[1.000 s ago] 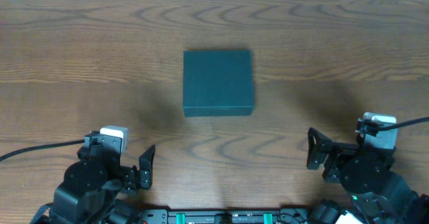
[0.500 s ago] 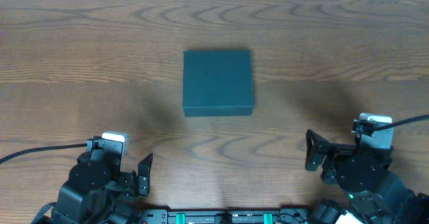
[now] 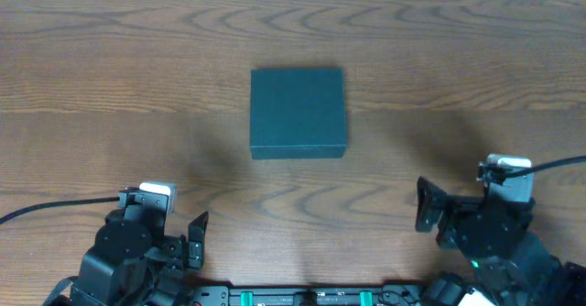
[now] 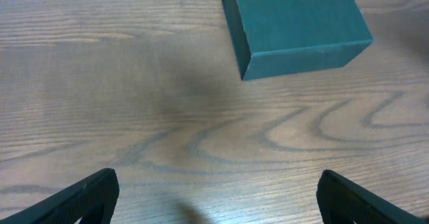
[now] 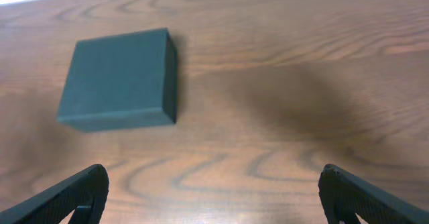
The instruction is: Pack container
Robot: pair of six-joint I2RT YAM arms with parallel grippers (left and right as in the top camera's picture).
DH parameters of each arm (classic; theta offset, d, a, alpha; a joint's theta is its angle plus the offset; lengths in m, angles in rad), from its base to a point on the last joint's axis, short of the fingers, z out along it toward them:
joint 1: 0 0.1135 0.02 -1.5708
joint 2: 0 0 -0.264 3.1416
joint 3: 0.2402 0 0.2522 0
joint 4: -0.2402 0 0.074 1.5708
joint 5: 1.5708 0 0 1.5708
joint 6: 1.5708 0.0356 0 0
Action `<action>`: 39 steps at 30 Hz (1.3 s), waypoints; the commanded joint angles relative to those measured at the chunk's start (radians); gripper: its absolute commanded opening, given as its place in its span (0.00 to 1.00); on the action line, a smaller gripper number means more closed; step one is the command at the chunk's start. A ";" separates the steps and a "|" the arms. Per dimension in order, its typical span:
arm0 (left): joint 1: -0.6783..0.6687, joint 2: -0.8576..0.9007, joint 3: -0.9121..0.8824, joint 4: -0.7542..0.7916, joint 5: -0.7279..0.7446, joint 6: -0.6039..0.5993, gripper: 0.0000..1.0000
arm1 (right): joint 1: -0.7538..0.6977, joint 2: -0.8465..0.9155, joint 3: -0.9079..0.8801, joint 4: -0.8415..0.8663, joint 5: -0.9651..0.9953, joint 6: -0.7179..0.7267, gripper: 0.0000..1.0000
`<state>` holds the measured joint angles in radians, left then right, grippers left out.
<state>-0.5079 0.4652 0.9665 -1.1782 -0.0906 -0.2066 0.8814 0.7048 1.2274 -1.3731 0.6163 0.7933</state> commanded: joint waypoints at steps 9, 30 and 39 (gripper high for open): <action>-0.005 -0.003 0.013 -0.002 -0.017 -0.007 0.95 | -0.653 -0.307 -0.531 0.414 -0.408 -0.588 0.99; -0.005 -0.003 0.013 -0.002 -0.017 -0.007 0.95 | -0.864 -0.582 -0.888 0.338 -0.464 -0.623 0.99; -0.005 -0.003 0.013 -0.002 -0.017 -0.007 0.95 | -0.863 -0.699 -0.886 0.333 -0.543 -0.694 0.99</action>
<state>-0.5079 0.4644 0.9676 -1.1782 -0.0906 -0.2066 0.0235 0.0151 0.3428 -1.0332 0.1215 0.1513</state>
